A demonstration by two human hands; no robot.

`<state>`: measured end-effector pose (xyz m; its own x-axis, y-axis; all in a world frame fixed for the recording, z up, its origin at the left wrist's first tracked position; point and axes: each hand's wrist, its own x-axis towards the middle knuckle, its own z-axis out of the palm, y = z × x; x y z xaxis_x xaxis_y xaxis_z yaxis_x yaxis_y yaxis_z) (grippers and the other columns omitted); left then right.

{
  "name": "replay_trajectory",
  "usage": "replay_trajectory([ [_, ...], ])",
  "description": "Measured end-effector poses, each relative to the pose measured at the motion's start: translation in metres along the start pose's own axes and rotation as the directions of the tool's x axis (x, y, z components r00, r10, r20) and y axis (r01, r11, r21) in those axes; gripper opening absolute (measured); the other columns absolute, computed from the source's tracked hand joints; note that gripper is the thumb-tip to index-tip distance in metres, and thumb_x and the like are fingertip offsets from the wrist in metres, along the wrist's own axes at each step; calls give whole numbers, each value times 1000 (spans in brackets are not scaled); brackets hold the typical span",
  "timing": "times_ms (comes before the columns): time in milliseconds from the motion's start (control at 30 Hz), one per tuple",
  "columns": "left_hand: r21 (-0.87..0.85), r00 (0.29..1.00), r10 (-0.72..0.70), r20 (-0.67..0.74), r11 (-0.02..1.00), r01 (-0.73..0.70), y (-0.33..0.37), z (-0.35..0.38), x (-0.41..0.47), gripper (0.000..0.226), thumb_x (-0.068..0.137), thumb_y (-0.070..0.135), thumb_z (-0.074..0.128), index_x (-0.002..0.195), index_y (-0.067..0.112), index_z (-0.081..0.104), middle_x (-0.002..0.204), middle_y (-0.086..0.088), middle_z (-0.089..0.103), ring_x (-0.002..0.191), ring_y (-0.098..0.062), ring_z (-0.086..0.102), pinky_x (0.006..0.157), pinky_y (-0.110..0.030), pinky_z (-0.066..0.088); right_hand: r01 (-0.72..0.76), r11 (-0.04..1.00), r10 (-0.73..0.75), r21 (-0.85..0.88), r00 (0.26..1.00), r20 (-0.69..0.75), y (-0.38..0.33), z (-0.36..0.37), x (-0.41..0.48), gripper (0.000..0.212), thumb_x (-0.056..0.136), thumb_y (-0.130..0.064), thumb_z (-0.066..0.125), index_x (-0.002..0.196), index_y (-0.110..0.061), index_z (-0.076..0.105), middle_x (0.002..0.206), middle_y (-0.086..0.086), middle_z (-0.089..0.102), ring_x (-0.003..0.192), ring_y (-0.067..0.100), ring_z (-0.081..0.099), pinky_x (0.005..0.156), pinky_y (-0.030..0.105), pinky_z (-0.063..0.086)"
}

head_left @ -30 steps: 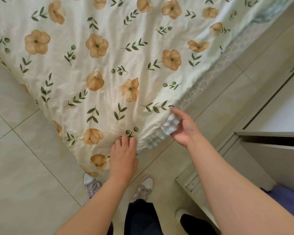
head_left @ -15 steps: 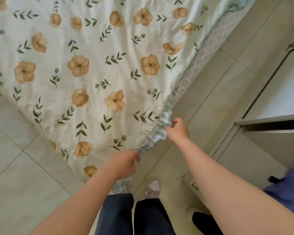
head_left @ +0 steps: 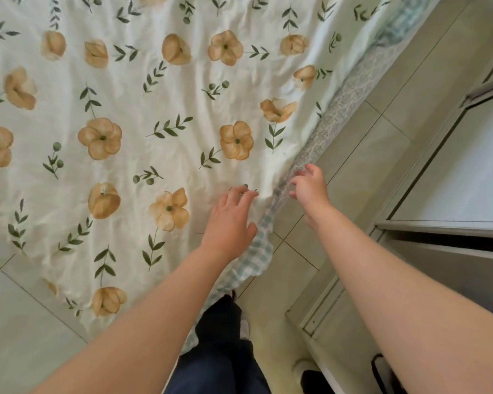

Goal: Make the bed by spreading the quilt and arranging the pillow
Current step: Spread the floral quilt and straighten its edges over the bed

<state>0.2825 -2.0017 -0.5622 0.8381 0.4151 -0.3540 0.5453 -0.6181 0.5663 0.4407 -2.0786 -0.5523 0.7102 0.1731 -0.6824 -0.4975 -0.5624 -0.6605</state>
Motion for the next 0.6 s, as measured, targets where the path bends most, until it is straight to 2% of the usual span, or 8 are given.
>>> replay_trajectory([
  [100, -41, 1000, -9, 7, 999, 9, 11, 3, 12, 56, 86, 20, 60, 138, 20, 40, 141, -2, 38, 128, -23, 38, 106, -36, 36, -72, 997, 71, 29, 997, 9, -26, -5, 21, 57, 92, 3, 40, 146, -13, 33, 137, 4, 51, 115, 21, 54, 95, 37, 51],
  [167, -64, 1000, -20, 23, 998, 22, 18, 5, 21, 58, 85, 19, 62, 138, 21, 40, 139, -2, 38, 126, -22, 39, 104, -34, 37, -166, 960, 151, 224, 985, 84, -43, -6, 32, 39, 93, 4, 39, 127, -13, 49, 120, 8, 60, 101, 20, 61, 80, 30, 53],
  [233, -80, 998, -53, 16, 995, 54, 24, 7, 35, 64, 83, 18, 63, 140, 22, 35, 141, -3, 36, 127, -23, 39, 104, -33, 37, -295, 856, 254, 425, 955, 153, -56, -6, 43, 24, 96, -1, 39, 108, -7, 58, 104, 10, 65, 86, 19, 61, 68, 26, 50],
  [333, -57, 994, -106, -35, 993, 104, 32, 6, 54, 75, 82, 24, 67, 145, 22, 25, 143, -7, 32, 129, -26, 37, 104, -36, 36, -403, 784, 333, 472, 915, 228, -59, -5, 53, 26, 100, -15, 34, 96, -12, 60, 96, 3, 64, 74, 14, 53, 58, 21, 36],
  [400, -21, 990, -139, -38, 990, 138, 39, 5, 68, 84, 80, 32, 69, 148, 21, 20, 145, -7, 30, 130, -27, 34, 106, -38, 34, -418, 810, 341, 413, 907, 248, -61, -6, 62, 31, 102, -16, 29, 94, -17, 59, 92, -1, 64, 72, 10, 53, 59, 20, 34],
  [467, 42, 986, -168, -13, 985, 168, 47, 5, 81, 90, 79, 34, 70, 150, 18, 17, 145, -7, 31, 130, -28, 34, 106, -37, 32, -423, 815, 349, 397, 904, 248, -68, -9, 71, 30, 101, -13, 31, 94, -14, 61, 89, 2, 66, 76, 13, 59, 63, 21, 44],
  [533, 94, 983, -185, 7, 978, 184, 52, 3, 88, 83, 80, 24, 67, 148, 15, 20, 141, -8, 35, 126, -28, 36, 102, -36, 35, -433, 769, 327, 471, 899, 292, -77, -11, 78, 29, 102, -17, 34, 100, -9, 62, 97, 10, 68, 87, 22, 64, 74, 30, 52],
  [600, 97, 978, -208, 8, 974, 206, 59, 3, 93, 72, 81, 9, 61, 144, 14, 27, 135, -8, 39, 119, -25, 40, 92, -32, 42, -441, 742, 303, 505, 892, 334, -89, -18, 87, 32, 102, -28, 37, 110, -10, 62, 107, 11, 68, 98, 25, 64, 83, 36, 53],
])
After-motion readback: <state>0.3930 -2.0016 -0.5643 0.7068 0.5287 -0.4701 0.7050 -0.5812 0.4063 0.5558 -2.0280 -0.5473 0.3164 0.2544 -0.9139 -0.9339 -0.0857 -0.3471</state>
